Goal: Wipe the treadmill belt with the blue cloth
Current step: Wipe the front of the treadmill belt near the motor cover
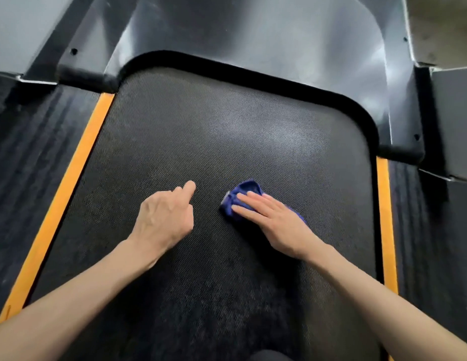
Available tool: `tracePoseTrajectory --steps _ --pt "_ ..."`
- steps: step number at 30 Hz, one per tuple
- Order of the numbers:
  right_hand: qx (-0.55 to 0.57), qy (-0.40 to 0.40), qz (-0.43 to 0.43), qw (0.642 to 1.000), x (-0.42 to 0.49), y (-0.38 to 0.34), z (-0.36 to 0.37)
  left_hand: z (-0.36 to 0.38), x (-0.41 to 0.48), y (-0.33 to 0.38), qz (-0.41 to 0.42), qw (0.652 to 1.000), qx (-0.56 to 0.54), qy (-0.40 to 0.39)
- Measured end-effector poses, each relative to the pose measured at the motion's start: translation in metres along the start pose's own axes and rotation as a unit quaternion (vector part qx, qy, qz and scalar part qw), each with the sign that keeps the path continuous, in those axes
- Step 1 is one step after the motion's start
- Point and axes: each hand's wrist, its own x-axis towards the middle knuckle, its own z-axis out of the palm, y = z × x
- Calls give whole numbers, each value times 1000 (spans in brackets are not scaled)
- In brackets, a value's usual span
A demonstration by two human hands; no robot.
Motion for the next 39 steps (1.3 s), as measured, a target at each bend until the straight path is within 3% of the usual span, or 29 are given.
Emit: tracePoseTrajectory --steps 2,5,7,9,12,14,15,17,19,22,23,24,27,29,30,31,33,37,38,39 --pt "4 52 126 991 -18 40 -8 -2 -1 2 9 1000 9 -4" --pt "15 172 368 914 -23 75 -20 -2 -3 1 33 999 20 5" --pt "4 223 436 872 -8 52 -13 0 -3 0 40 998 44 16" --pt "13 212 368 905 5 1 0 0 -1 2 40 997 67 14" --pt "38 95 113 988 -4 -67 16 3 1 3 36 995 94 14" --pt "-10 38 6 999 -25 -53 13 5 -1 3 32 995 89 11" --pt "-21 42 18 999 -34 -31 8 7 -1 2 32 996 82 10" --pt "-10 93 165 982 -49 22 0 9 -3 1 34 996 77 7" --pt "8 161 344 925 -61 71 -16 8 -3 0 41 996 83 4" --pt "15 230 485 843 -41 81 -20 4 1 2 59 994 92 17" --pt "14 241 483 842 -28 68 -16 3 6 4 68 993 91 31" --pt "21 229 448 864 -19 47 -11 1 12 9 76 993 84 35" --pt "46 116 219 968 -11 -5 1 4 30 30 130 990 44 19" --pt "17 61 108 992 -19 7 -4 9 37 50 174 984 33 -29" --pt "2 53 92 994 -21 23 -9 12 40 58 180 981 46 -56" --pt "-4 62 114 992 -22 42 -12 12 42 63 171 979 73 -89" --pt "3 110 247 963 -20 85 -21 11 44 64 133 980 93 -116" --pt "28 204 516 832 20 128 -44 14 36 55 147 985 59 -64" --pt "7 221 518 827 36 123 -43 19 33 52 159 985 48 -52" --pt "2 224 482 847 50 114 -41 23 31 50 164 985 40 -44"
